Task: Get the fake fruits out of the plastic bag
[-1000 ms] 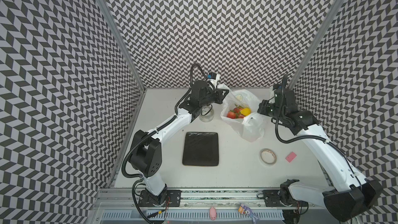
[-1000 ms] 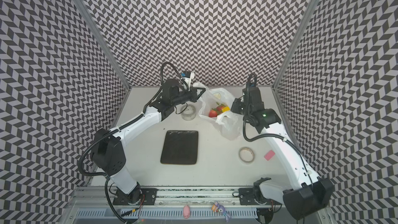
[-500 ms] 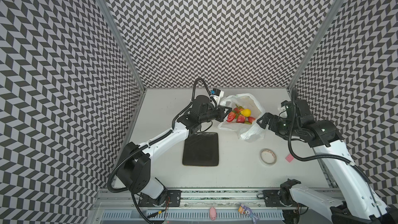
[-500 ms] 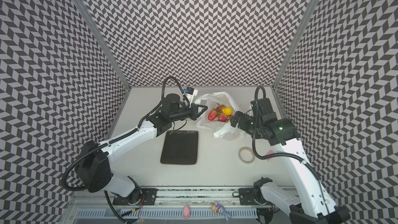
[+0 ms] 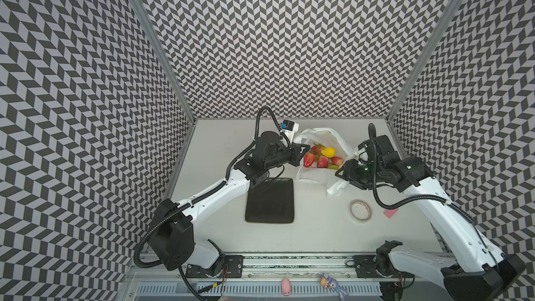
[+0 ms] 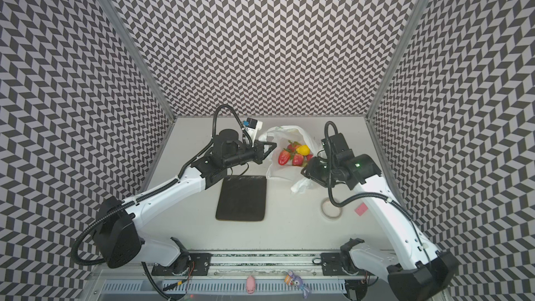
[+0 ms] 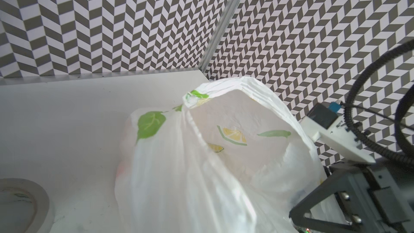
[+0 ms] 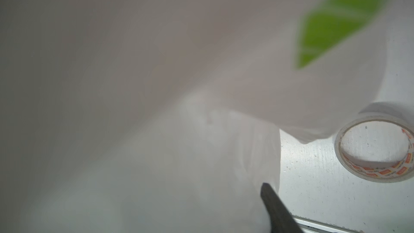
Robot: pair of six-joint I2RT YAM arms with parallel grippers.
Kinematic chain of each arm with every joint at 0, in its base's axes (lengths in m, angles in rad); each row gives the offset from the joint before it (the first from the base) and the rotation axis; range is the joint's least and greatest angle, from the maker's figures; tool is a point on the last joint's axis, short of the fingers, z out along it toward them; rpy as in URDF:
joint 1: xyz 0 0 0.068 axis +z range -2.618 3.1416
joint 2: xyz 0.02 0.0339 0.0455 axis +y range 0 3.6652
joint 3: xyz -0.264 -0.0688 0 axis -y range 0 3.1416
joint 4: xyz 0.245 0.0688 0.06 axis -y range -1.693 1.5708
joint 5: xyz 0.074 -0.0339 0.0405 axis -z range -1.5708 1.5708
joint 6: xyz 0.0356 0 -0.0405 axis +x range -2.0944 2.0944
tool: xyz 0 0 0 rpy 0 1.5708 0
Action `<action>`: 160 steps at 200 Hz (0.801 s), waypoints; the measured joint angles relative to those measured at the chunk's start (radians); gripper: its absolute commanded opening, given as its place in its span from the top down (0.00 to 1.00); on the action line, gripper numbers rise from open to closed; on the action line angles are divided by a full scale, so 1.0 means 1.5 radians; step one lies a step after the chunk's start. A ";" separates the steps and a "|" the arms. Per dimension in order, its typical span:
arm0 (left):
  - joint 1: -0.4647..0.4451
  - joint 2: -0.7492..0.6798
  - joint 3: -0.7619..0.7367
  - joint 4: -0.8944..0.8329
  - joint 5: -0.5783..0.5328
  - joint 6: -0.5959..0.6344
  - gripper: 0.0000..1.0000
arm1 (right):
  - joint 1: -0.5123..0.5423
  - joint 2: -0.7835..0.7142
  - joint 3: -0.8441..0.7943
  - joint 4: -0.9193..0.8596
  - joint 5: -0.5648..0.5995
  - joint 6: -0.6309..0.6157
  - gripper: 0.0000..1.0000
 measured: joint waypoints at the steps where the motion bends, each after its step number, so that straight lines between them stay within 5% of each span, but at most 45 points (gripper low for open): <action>1: 0.001 0.000 0.000 -0.001 -0.001 0.000 1.00 | 0.000 -0.003 -0.005 0.001 0.002 0.000 0.87; 63: 0.063 0.004 0.001 -0.036 -0.061 0.019 0.94 | 0.000 -0.201 -0.263 0.061 0.047 -0.038 1.00; 133: 0.067 -0.010 0.005 -0.095 -0.144 0.067 0.03 | 0.000 -0.114 -0.265 0.169 -0.064 -0.103 1.00; 160: 0.066 -0.089 0.001 -0.140 -0.168 0.081 0.00 | 0.000 -0.093 -0.237 0.180 -0.088 -0.115 1.00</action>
